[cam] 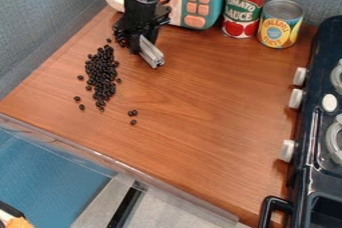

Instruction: Sweep into pile

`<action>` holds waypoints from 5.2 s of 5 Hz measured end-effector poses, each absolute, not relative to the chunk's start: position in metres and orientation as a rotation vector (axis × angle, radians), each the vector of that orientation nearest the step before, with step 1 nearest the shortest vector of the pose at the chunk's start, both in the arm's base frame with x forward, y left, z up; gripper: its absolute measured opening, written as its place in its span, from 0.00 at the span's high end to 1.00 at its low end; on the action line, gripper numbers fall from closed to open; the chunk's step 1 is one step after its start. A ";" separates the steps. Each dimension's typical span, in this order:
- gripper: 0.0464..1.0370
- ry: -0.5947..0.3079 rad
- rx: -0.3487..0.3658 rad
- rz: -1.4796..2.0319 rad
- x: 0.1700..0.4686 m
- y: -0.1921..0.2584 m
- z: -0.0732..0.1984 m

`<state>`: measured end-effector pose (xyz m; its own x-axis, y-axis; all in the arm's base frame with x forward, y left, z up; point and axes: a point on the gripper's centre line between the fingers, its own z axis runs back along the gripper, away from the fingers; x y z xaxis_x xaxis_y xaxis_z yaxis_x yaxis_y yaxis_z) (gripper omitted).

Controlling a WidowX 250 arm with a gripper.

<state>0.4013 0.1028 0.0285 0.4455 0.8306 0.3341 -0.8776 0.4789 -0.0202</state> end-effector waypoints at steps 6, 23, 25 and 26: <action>0.65 -0.323 0.168 1.047 0.422 0.085 0.020; 0.65 -0.300 0.132 0.626 0.381 0.036 0.045; 0.65 -0.243 0.184 0.306 0.349 -0.002 0.033; 0.65 -0.227 0.159 0.184 0.341 -0.027 0.024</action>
